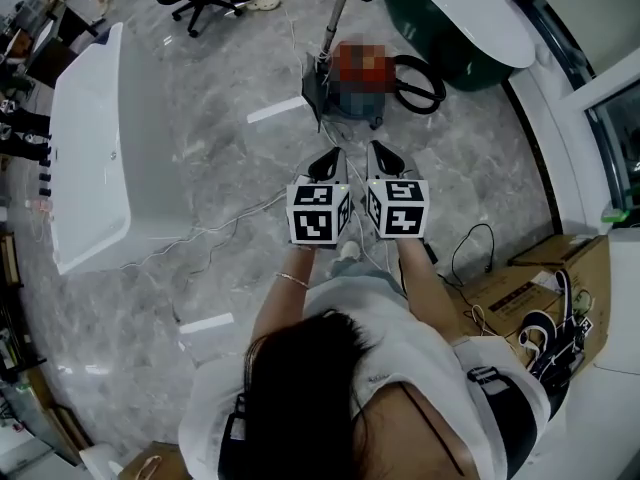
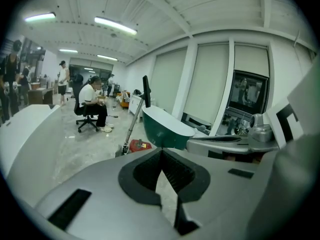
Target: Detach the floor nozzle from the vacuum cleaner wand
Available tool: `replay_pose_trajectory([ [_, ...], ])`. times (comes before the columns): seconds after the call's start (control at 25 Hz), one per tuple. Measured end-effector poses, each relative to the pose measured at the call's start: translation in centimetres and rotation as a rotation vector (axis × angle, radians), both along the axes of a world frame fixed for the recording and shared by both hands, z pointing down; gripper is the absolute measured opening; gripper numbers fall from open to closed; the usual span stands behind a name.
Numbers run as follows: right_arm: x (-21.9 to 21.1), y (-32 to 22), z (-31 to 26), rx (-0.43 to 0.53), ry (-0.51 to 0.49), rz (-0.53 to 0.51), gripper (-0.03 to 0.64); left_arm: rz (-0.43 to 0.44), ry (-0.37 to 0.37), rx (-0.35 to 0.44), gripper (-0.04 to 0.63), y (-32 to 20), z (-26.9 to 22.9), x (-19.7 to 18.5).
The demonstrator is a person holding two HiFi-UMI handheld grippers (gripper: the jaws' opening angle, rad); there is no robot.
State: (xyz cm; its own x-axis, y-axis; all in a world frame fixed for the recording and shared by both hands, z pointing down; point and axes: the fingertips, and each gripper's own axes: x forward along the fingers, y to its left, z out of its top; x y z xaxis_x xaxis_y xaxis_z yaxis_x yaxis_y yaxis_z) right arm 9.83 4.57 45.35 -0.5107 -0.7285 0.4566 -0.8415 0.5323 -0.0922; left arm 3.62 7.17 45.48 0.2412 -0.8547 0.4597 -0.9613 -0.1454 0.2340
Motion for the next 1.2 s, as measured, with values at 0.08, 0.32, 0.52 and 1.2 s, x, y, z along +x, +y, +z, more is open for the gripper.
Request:
replay_pose_trajectory([
  [0.08, 0.4, -0.6, 0.0, 0.000, 0.007, -0.009, 0.012, -0.017, 0.019, 0.001, 0.002, -0.7, -0.1, 0.3],
  [0.32, 1.9, -2.2, -1.0, 0.029, 0.006, -0.019, 0.012, -0.021, -0.033, 0.025, 0.002, -2.4, -1.0, 1.6],
  [0.52, 2.9, -2.5, -1.2, 0.069, 0.042, -0.012, 0.012, -0.006, -0.030, 0.004, 0.002, -2.6, -0.5, 2.5],
  [1.2, 2.5, -5.0, -1.2, 0.089, 0.052, -0.021, 0.012, -0.042, -0.035, 0.016, 0.002, -5.4, -0.4, 1.6],
])
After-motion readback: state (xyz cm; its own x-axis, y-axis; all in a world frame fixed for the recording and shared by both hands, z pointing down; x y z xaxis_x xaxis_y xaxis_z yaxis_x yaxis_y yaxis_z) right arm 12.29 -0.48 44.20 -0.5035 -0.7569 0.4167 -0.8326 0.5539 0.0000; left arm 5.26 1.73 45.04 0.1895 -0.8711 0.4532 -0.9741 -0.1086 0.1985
